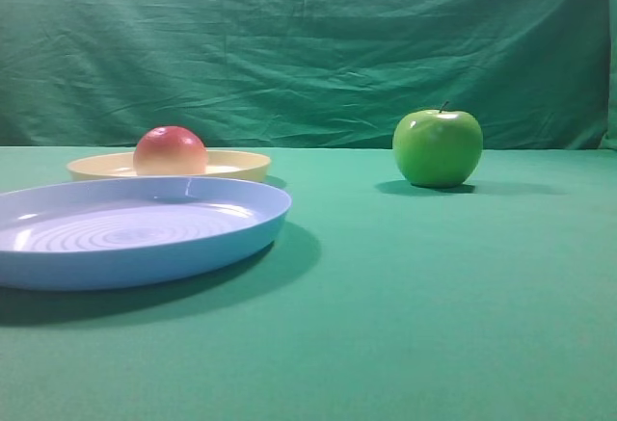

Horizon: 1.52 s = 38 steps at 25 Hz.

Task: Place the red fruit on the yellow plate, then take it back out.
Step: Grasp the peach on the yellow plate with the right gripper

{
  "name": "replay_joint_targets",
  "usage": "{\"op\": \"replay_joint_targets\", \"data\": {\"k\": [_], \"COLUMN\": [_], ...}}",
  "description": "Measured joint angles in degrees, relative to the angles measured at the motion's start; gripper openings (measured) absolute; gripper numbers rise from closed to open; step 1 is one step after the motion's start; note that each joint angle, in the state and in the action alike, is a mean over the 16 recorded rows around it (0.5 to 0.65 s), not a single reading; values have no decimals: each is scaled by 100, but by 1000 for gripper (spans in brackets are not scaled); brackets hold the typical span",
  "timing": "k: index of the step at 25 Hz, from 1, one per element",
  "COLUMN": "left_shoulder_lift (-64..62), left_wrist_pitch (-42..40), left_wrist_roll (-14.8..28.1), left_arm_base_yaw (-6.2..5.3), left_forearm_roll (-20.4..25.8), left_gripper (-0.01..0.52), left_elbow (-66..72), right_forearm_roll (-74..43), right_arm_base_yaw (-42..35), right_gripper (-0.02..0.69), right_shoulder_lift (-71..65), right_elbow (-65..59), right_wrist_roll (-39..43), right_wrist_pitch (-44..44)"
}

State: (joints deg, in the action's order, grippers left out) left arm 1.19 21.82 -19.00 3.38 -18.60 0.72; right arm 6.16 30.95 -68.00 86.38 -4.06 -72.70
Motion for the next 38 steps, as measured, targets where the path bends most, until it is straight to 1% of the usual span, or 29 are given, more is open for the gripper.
{"op": "replay_joint_targets", "data": {"k": [5, 10, 14, 21, 27, 33, 38], "left_shoulder_lift": [0, 0, 0, 0, 0, 0, 0], "left_wrist_pitch": [0, 0, 0, 0, 0, 0, 0], "left_wrist_roll": [1, 5, 8, 13, 13, 13, 13], "left_arm_base_yaw": [0, 0, 0, 0, 0, 0, 0], "left_forearm_roll": [0, 0, 0, 0, 0, 0, 0], "left_gripper": [0, 0, 0, 0, 0, 0, 0], "left_elbow": [0, 0, 0, 0, 0, 0, 0], "right_forearm_roll": [-392, -703, -848, -914, -913, -909, -905], "right_arm_base_yaw": [-34, -259, -601, -1465, -2097, -2478, -2635], "right_gripper": [0, 0, 0, 0, 0, 0, 0], "right_shoulder_lift": [794, 1721, 2522, 3953, 5119, 6119, 6628], "right_elbow": [-765, -1702, -2568, -4233, -5673, -7048, -7965], "right_wrist_roll": [406, 644, 712, 741, 781, 838, 909], "right_wrist_pitch": [138, 619, 1267, 2765, 3855, 4665, 5122]}}
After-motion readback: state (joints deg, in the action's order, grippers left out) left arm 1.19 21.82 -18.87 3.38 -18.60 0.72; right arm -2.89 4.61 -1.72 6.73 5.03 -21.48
